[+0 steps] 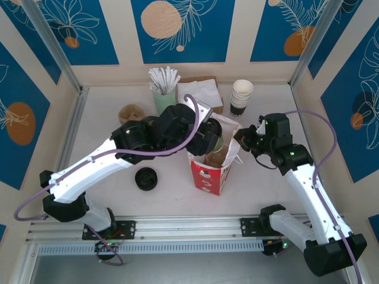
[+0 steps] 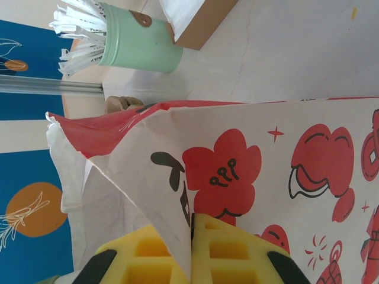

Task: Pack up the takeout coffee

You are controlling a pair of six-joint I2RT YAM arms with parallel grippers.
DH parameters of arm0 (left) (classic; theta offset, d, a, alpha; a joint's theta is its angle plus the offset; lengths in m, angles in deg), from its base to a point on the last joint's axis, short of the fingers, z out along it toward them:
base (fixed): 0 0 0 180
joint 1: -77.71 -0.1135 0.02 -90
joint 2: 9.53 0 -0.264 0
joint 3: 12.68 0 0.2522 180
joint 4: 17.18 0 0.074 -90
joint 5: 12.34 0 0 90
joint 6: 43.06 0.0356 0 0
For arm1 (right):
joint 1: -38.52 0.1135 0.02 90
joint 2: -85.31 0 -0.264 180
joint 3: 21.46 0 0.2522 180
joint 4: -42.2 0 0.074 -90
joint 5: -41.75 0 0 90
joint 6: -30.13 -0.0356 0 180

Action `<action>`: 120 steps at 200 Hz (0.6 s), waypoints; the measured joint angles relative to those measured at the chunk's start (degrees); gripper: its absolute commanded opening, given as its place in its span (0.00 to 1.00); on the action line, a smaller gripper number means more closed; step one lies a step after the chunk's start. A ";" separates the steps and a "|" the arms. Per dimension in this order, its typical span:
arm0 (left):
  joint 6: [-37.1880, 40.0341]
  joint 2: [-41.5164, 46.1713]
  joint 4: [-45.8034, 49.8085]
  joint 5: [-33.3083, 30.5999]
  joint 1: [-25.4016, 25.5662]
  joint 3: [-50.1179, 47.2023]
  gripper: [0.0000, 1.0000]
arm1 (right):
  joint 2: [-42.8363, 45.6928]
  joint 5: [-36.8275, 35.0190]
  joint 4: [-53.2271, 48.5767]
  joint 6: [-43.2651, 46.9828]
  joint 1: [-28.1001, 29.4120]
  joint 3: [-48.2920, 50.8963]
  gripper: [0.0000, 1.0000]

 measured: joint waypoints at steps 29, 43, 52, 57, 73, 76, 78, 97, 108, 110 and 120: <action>-0.24 -0.09 -2.45 -0.74 -0.07 -3.50 0.70 | 0.46 -0.20 0.07 -0.35 0.15 0.00 0.05; -0.61 -0.22 -3.54 -1.31 -0.11 -4.94 0.70 | 0.72 -0.22 0.07 -0.35 0.15 0.00 0.05; -0.74 -0.33 -4.13 -1.62 -0.11 -5.79 0.70 | 0.92 -0.31 0.09 -0.37 0.17 0.00 0.05; -0.96 -0.39 -4.52 -1.70 -0.11 -6.32 0.69 | 0.98 -0.37 0.07 -0.46 0.20 0.00 0.04; -1.73 -0.52 -5.79 -2.32 -0.11 -7.87 0.69 | 1.27 -0.39 0.07 -0.72 0.20 0.00 0.04; -1.75 -0.55 -6.01 -2.45 -0.11 -8.11 0.70 | 1.29 -0.39 0.07 -0.74 0.20 0.02 0.04; -1.79 -0.57 -6.16 -2.56 -0.11 -8.31 0.69 | 1.33 -0.39 0.07 -0.74 0.20 0.02 0.04; -2.29 -0.98 -7.43 -3.08 -0.11 -9.75 0.70 | 1.51 -0.42 0.07 -0.76 0.20 0.02 0.03; -2.64 -1.46 -7.96 -3.19 -0.11 -10.38 0.69 | 1.57 -0.39 0.07 -0.76 0.20 0.13 0.03; -2.73 -1.53 -8.09 -3.19 -0.11 -10.47 0.69 | 1.60 -0.39 0.11 -0.76 0.20 0.17 0.02; -3.06 -2.10 -8.55 -3.21 -0.11 -10.84 0.69 | 1.79 -0.39 0.11 -0.76 0.20 0.59 0.02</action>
